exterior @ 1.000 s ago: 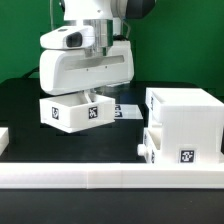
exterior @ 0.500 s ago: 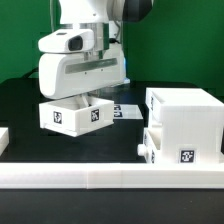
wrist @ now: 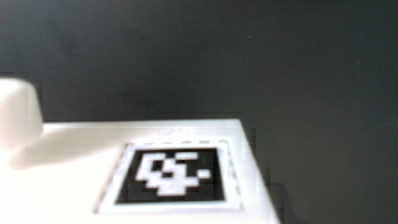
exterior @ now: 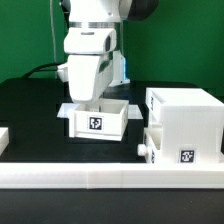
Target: Assemble drawer
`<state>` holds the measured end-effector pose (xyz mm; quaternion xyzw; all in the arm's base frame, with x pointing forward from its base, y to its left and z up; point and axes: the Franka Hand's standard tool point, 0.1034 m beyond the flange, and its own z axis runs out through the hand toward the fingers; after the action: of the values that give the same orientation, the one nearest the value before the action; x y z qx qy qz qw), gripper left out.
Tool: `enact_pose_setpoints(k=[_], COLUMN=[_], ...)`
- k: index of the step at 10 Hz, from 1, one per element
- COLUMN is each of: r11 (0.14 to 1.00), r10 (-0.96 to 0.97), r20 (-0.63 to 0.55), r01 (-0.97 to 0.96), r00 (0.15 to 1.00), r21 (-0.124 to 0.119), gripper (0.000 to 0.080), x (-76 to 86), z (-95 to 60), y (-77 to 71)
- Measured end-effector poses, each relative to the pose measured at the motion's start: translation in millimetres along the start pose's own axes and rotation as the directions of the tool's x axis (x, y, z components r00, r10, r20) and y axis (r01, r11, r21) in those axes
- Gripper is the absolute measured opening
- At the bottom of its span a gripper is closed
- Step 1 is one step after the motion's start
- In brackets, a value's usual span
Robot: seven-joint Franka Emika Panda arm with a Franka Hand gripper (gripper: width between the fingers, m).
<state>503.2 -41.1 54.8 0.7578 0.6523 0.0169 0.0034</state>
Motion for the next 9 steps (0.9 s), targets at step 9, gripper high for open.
enact_pose_setpoints(k=[9], r11=[0.993], r10=[-0.107], r20=[0.016], r01=[0.106], r00=[0.994], r21=[0.042], gripper=[0.0042], x=[22.1], z=[-3.7], y=[22.6])
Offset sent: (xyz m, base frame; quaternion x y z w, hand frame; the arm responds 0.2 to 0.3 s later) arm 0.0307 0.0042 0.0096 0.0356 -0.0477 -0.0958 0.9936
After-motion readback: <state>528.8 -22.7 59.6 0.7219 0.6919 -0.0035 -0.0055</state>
